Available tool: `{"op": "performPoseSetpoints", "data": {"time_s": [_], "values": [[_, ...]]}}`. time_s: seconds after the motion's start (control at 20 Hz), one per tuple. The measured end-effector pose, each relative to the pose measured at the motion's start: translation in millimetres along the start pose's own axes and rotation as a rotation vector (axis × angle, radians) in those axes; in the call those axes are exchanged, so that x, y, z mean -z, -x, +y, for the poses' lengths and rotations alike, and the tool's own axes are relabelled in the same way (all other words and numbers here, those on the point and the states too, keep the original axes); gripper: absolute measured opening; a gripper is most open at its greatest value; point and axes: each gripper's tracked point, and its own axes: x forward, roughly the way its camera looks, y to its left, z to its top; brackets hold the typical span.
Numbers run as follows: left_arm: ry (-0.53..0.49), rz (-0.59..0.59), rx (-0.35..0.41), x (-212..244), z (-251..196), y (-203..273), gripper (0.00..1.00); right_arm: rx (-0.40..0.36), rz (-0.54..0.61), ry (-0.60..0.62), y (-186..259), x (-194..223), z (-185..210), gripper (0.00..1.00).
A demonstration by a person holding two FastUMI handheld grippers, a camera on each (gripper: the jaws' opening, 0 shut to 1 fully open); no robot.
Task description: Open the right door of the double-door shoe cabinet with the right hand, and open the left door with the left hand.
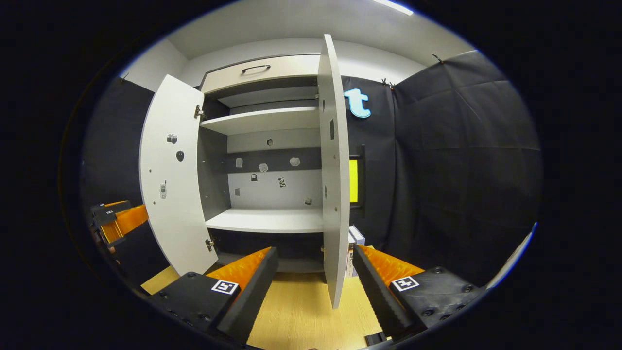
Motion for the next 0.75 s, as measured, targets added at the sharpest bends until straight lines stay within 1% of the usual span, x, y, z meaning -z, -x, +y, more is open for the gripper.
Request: {"op": "performPoseSetpoints", "data": {"time_s": [0.25, 0.4, 0.65, 0.75], "values": [[-0.005, -0.003, 0.005, -0.6, -2.3, 3.1, 0.96, -0.013, -0.020, -0.028, -1.5, -8.0, 6.5, 0.98], [0.012, -0.006, 0.010, -0.2, -6.5, 5.0, 0.96, -0.020, -0.028, -0.026, -1.0, -8.8, 6.7, 0.98], [0.011, 0.006, 0.010, -0.9, -10.6, 8.0, 0.96, -0.031, -0.010, -0.047, 1.7, -3.2, 7.2, 0.98], [0.029, 0.012, 0.016, -2.0, -13.8, 7.3, 0.96, -0.037, -0.001, -0.054, 1.5, -2.1, 6.9, 0.98]]}}
